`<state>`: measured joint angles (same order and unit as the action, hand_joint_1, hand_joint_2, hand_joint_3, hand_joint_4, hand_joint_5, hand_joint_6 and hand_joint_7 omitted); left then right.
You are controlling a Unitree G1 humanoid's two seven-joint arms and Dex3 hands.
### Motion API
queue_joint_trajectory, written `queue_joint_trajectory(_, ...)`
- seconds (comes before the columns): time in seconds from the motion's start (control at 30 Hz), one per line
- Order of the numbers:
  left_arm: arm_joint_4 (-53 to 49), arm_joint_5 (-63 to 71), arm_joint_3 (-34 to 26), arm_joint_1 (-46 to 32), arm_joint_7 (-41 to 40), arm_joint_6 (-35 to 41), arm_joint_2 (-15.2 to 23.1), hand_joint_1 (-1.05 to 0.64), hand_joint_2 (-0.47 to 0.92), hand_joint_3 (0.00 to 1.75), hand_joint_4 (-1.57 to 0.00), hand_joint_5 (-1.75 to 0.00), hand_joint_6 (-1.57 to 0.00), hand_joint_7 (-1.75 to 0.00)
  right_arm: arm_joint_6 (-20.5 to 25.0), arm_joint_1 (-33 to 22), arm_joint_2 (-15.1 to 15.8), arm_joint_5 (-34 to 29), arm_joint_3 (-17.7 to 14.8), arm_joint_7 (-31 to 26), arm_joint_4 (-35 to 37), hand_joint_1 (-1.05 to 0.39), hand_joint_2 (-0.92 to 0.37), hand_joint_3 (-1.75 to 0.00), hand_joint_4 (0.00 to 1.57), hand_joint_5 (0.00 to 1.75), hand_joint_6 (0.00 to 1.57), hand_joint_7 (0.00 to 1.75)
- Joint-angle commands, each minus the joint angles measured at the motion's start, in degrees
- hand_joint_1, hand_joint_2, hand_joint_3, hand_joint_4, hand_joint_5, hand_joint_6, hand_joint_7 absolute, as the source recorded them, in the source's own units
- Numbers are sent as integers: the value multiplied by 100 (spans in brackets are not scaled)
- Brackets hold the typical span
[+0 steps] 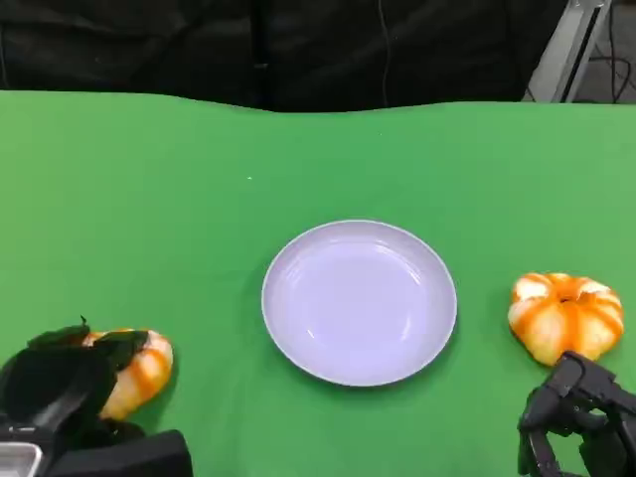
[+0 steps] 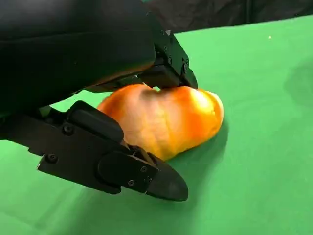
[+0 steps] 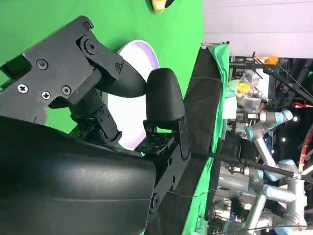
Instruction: Grasp the bread from the table and place it into the plate.
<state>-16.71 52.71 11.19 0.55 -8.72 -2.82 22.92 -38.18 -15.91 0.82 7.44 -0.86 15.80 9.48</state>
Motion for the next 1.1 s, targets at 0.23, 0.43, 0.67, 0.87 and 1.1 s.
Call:
queue_joint_trajectory(0.23,-14,-703,-10,-17,-582,-91,10,-19,92,24,-65,-157,-81,-103,-34,-4,85,-12,-33,-35,-72,-14,-50,-131,86,175,76,159)
queue_joint_trajectory(0.43,239,-865,-14,-58,-548,-143,158,-14,92,24,-54,-174,-38,-174,-65,6,77,2,-33,-31,-36,-14,-50,-131,87,175,77,159)
queue_joint_trajectory(0.67,599,-830,-13,-119,-545,-20,190,-12,92,19,-51,-175,-35,-175,-89,17,88,17,-41,-13,-4,-15,-50,-131,87,175,76,158)
queue_joint_trajectory(0.87,1243,-861,-26,-133,-508,-51,98,-10,92,18,-53,-175,-40,-175,7,-7,83,59,-27,-3,-67,-15,-50,-130,87,175,77,159)
queue_joint_trajectory(1.1,1820,-911,205,276,-59,-72,-133,-10,92,22,-60,-175,-50,-173,-81,57,97,-9,-51,-23,30,-15,-50,-130,86,175,76,159)
